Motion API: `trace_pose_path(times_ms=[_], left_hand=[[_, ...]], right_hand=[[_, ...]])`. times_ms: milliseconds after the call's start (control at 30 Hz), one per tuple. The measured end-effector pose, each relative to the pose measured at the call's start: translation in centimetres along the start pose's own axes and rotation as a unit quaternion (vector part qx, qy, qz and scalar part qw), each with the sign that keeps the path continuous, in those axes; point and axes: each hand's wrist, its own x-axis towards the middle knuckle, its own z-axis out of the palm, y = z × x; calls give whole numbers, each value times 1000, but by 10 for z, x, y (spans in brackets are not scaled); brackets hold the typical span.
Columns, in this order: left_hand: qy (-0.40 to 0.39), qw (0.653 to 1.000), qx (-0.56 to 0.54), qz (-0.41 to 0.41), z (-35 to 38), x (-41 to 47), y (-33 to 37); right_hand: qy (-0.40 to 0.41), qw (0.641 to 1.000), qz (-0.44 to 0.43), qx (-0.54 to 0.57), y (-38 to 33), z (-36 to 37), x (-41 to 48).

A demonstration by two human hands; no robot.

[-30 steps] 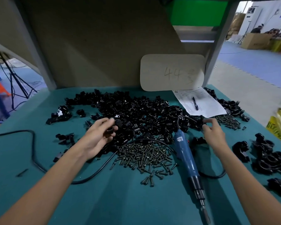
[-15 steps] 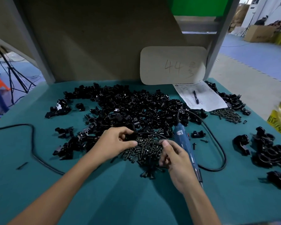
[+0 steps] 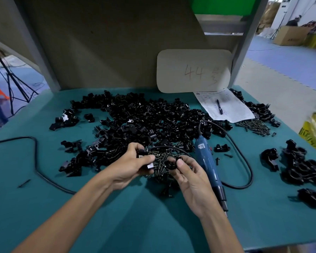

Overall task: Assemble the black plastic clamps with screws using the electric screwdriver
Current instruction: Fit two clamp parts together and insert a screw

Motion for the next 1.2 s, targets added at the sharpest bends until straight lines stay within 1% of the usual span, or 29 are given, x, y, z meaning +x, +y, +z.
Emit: trace_pose_path(times_ms=[67,167,233,367,433,500,533,600,667,767,833,967,1033,1133,1200], left_hand=[[0,1000,1,2,-2,1,-1],[10,1000,10,4,-5,1,-1],[25,999,39,14,-5,0,-3],[19,992,114,41,-3,-4,-7],[22,990,134,41,-1,-4,-7],[33,985,160,59,3,-5,-7],[42,976,195,83,4,-5,-7],[44,946,290,138,6,-7,-7],[37,916,360,176,7,-9,-7],[63,886,410,209,6,-11,-7],[71,869,435,224,3,-10,-8],[79,845,470,243,2,-10,-12],[81,850,455,252,3,-10,-14],[73,878,399,254,5,-9,-16],[58,888,379,254,6,-9,-16]], right_hand=[[2,1000,-12,-3,0,0,1],[17,997,-25,-71,-1,2,3],[19,994,-22,-107,0,1,4],[9,995,-22,-97,5,1,8],[0,993,-32,-110,6,3,9],[3,990,-41,-138,6,7,10],[7,986,-47,-159,6,10,10],[7,980,-62,-188,8,15,12],[1,981,-63,-184,12,20,14],[-25,987,-41,-150,12,24,14],[-33,987,-36,-150,11,25,14],[-6,990,-52,-133,9,26,13],[2,992,-42,-118,7,29,12],[-5,995,-25,-99,3,32,8],[-6,996,-22,-82,0,34,6]])
